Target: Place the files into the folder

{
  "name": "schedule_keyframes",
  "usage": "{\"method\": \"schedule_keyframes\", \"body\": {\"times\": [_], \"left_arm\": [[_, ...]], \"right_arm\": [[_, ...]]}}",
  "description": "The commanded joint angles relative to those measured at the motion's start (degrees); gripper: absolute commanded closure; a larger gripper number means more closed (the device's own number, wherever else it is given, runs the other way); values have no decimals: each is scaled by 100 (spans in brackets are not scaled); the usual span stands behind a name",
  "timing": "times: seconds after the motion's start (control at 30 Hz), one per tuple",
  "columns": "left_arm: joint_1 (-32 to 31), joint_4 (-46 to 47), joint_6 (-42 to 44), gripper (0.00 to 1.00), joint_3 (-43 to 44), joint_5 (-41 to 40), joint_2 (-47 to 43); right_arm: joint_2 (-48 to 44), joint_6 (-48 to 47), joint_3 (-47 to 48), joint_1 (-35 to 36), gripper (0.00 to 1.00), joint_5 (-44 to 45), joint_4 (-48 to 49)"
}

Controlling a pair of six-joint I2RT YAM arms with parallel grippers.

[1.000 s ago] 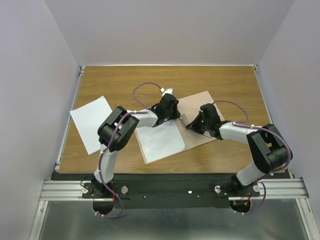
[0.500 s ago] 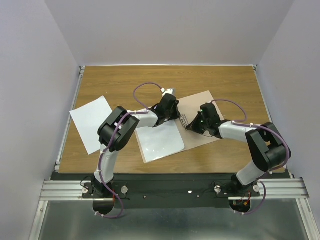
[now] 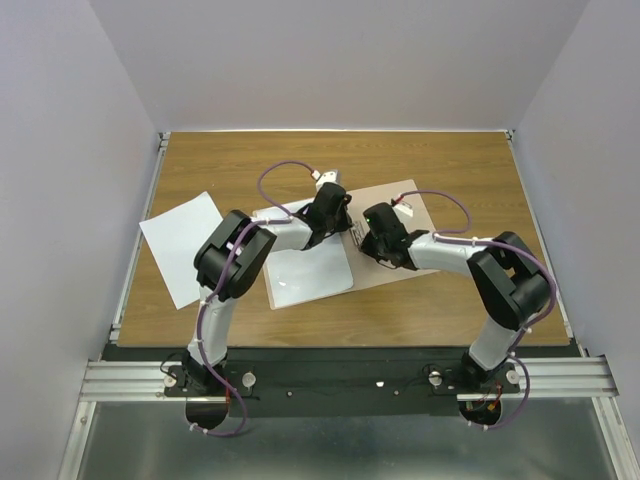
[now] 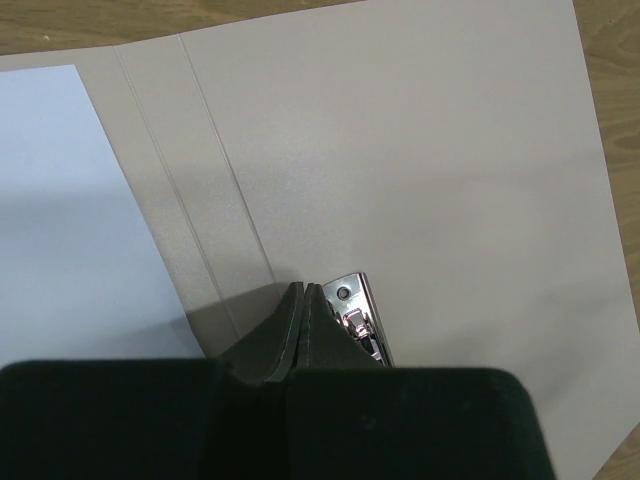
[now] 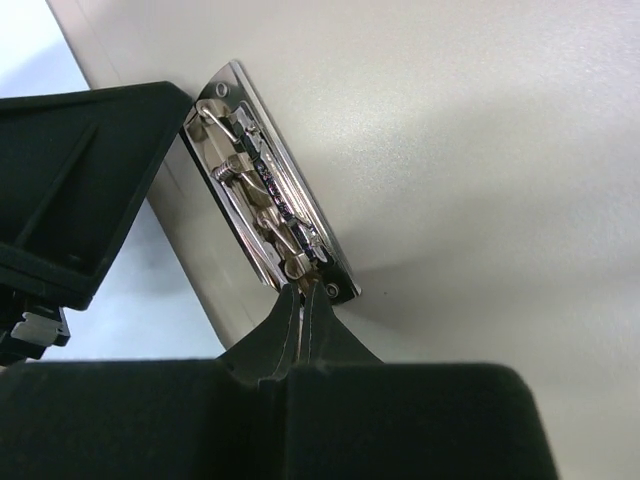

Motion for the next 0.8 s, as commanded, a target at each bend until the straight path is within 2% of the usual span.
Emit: {"method": "schedule_keyframes", "body": {"times": [0.0, 0.13, 0.33, 0.57, 0.7, 0.77], "left_arm": [[-184, -1209, 225, 100, -260, 297, 357], [-184, -1201, 234, 100, -277, 271, 331], [-184, -1192, 225, 100, -286, 297, 313], [-175, -1166, 234, 100, -312, 324, 322], [-184, -1139, 234, 100, -339, 341, 304], [-175, -1130, 234, 100, -348, 350, 295]], "right_arm": [[510, 157, 25, 206, 99, 2279, -2000], [9, -289, 447, 268, 99, 2196, -1774], [-712, -853, 614, 268, 99, 1141, -982], [-756, -854, 457, 224, 99, 561, -928], [-590, -731, 263, 13, 99, -421, -815], [-485, -686, 149, -118, 95, -582, -700]]}}
